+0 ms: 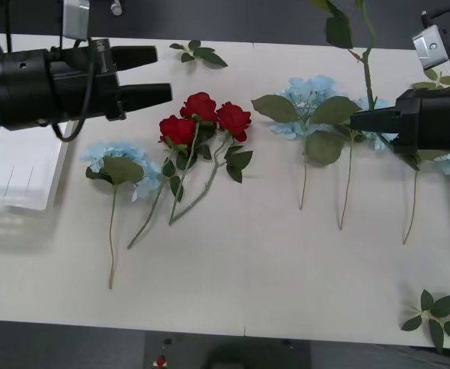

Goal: Put the red flowers into the right box and the blue flowers into the left box

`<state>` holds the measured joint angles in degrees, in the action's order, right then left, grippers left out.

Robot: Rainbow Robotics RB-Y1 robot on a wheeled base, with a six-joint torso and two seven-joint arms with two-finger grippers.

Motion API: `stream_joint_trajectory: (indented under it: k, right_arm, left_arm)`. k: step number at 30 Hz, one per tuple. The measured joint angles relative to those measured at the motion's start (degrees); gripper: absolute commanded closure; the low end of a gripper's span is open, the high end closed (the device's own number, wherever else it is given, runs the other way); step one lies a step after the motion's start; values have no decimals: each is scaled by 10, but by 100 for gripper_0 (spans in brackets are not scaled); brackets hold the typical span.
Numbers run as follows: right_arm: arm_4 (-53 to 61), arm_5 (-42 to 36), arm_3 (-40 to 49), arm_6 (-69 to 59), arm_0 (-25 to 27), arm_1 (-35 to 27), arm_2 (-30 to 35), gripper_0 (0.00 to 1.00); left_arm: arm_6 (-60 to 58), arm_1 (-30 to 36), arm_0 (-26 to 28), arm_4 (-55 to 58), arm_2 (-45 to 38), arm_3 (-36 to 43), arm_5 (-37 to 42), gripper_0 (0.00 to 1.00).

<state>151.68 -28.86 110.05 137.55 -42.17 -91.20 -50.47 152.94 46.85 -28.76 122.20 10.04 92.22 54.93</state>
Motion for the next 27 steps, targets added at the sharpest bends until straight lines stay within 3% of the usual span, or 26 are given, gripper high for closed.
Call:
stream_joint_trajectory:
  k: [7,12,17,27]
  right_arm:
    - [-112,-166,-151,-99,-38,10,0,100]
    - [-213,-290,-278,-159,-69,52,-1,100]
    - [-317,-388,-342,-232,-96,61,-1,100]
    - [-465,-466,-438,-383,-123,61,-1,100]
  left_arm:
    - [-117,91,69,-61,0,-13,0,0]
    - [-183,110,100,-152,0,-13,0,0]
    - [-316,111,104,-239,3,-14,0,0]
    - [-466,111,103,-369,37,-14,5,0]
